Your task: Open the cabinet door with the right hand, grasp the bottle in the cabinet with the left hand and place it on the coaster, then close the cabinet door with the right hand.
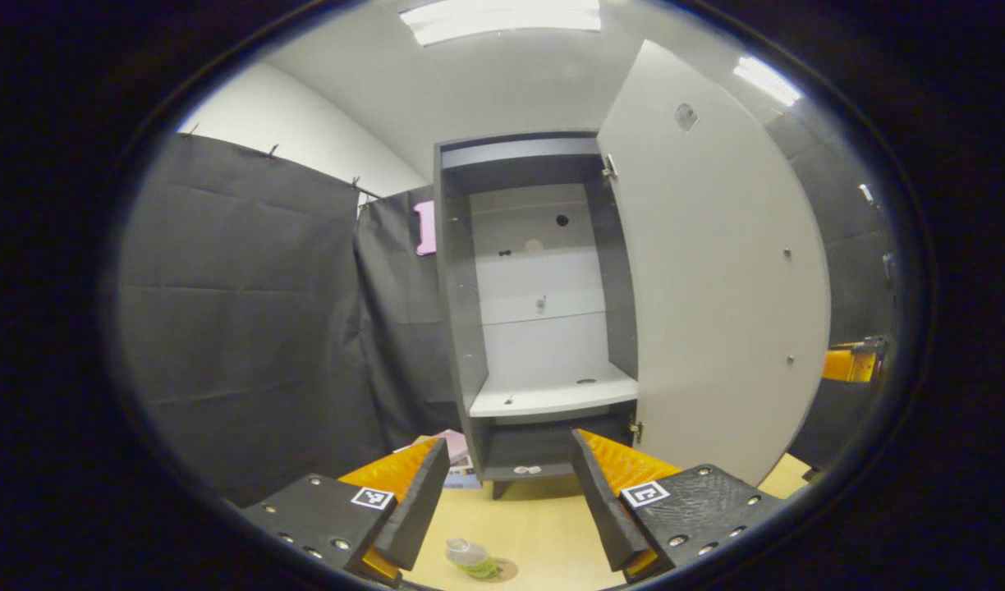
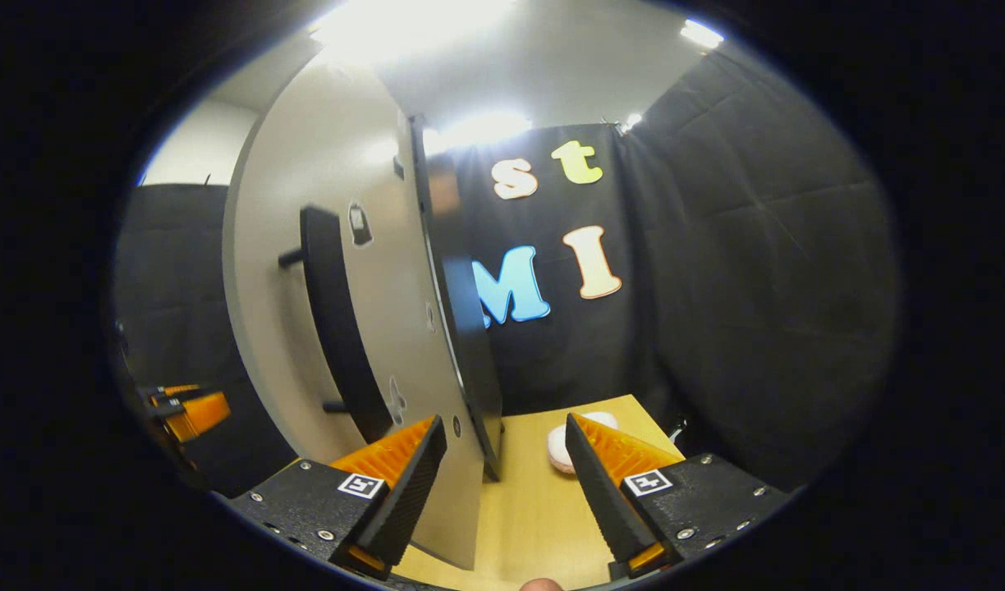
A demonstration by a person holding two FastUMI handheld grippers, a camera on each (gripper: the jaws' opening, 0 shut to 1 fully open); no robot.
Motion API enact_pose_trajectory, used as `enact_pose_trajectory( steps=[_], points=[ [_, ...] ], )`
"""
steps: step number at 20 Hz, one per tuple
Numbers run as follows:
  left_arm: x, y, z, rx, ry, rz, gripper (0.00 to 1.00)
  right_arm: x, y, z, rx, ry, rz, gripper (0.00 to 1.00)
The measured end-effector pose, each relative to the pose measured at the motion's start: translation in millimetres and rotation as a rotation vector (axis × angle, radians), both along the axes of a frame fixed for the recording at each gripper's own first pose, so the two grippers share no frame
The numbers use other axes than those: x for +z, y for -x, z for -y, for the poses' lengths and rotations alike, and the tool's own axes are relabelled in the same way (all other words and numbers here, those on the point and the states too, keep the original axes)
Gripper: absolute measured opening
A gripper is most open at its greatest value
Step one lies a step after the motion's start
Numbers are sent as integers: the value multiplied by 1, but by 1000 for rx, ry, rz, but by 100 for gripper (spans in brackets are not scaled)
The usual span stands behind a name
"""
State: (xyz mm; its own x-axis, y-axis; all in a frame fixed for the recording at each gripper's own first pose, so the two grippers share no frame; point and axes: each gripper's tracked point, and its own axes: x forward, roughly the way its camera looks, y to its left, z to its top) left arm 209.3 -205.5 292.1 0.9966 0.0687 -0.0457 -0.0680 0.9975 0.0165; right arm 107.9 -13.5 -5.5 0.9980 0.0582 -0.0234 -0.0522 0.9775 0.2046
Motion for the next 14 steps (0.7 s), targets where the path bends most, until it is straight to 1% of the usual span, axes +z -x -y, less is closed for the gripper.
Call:
enact_pose_trajectory(
  steps=[2, 3, 4, 5, 6, 7, 8, 9, 10, 11, 12, 14],
  points=[
    [0, -1, 5, -38, 20, -8, 84, 14, 4, 0, -24, 34, 25, 91],
    [1, -2, 7, -56, 41, -12, 89, 19, 7, -5, -23, 57, 34, 88],
    [2, -2, 10, -72, 65, -10, 89, 25, 9, -12, -16, 82, 49, 93],
    [4, -4, 10, -83, 85, -6, 89, 29, 8, -17, -27, 121, 59, 89],
    [6, -5, 10, -84, 91, -4, 85, 32, 11, -17, -43, 165, 68, 94],
    [10, -5, 6, -76, 73, -1, 85, 32, 11, -14, -56, 191, 72, 93],
    [17, -8, 1, -72, 31, 13, 81, 31, 12, -16, -61, 191, 69, 93],
    [23, -13, -4, -75, -4, 29, 85, 28, 11, -18, -66, 167, 57, 88],
    [19, -21, -4, -90, -14, 38, 89, 26, 9, -18, -77, 132, 37, 93],
    [15, -26, -3, -104, -2, 37, 84, 25, 9, -19, -87, 108, 26, 92],
    [11, -30, -2, -111, 20, 35, 89, 27, 9, -22, -91, 111, 25, 92],
    [7, -36, -6, -122, 64, 19, 84, 30, 13, -29, -107, 144, 30, 93]
  ],
)
